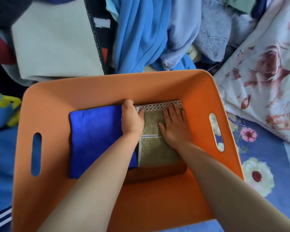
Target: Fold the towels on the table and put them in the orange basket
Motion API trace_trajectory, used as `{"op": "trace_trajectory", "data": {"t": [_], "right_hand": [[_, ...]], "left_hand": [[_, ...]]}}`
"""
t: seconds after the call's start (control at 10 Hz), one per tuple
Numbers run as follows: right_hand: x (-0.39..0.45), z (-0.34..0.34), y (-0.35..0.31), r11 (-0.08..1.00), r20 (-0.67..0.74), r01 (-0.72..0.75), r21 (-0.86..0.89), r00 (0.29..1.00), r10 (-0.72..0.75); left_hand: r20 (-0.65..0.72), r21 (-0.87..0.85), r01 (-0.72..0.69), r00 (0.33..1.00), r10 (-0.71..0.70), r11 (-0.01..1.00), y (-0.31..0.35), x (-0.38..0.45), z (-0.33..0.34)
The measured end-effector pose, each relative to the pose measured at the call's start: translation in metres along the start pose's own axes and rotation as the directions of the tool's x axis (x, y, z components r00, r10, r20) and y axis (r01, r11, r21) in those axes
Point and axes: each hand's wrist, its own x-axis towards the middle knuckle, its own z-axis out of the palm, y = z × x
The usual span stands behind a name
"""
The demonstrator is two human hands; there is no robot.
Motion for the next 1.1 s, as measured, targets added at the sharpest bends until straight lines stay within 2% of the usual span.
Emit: {"op": "trace_trajectory", "data": {"t": [0.2,0.3,0.5,0.6,0.7,0.8,0.9,1.0,1.1], "right_hand": [[-0.008,-0.02,-0.005,1.0,0.057,0.006,0.016,0.998,-0.007],[-0.021,-0.04,-0.016,0.998,0.042,0.005,0.058,0.999,-0.007],[-0.076,-0.074,-0.042,0.983,-0.01,0.08,0.168,0.997,-0.079],[-0.115,-0.086,-0.045,0.96,0.041,0.168,0.224,0.983,-0.181],[-0.158,-0.097,-0.042,0.932,0.07,0.196,0.305,0.971,-0.227],[-0.189,-0.106,-0.035,0.944,0.098,0.182,0.275,0.972,-0.216],[-0.215,-0.112,-0.031,0.943,0.111,0.219,0.251,0.961,-0.252],[-0.24,-0.123,-0.029,0.917,-0.017,0.231,0.326,0.971,-0.238],[-0.261,-0.147,-0.035,0.763,-0.176,0.159,0.627,0.983,-0.06]], "left_hand": [[0.177,0.179,-0.267,0.955,0.236,0.947,-0.001,-0.027,-0.033],[0.314,0.3,-0.373,0.908,0.279,0.878,-0.004,-0.046,-0.057],[0.484,0.339,-0.493,0.822,0.301,0.801,-0.001,-0.091,-0.11],[0.496,0.359,-0.47,0.828,0.261,0.806,-0.001,-0.122,-0.131],[0.459,0.363,-0.447,0.849,0.261,0.818,-0.003,-0.155,-0.145],[0.419,0.338,-0.46,0.855,0.307,0.821,-0.014,-0.187,-0.153],[0.418,0.352,-0.523,0.83,0.369,0.776,-0.031,-0.213,-0.155],[0.388,0.451,-0.523,0.845,0.369,0.723,-0.044,-0.223,-0.148],[0.349,0.531,-0.474,0.878,0.328,0.703,-0.047,-0.224,-0.143]]}}
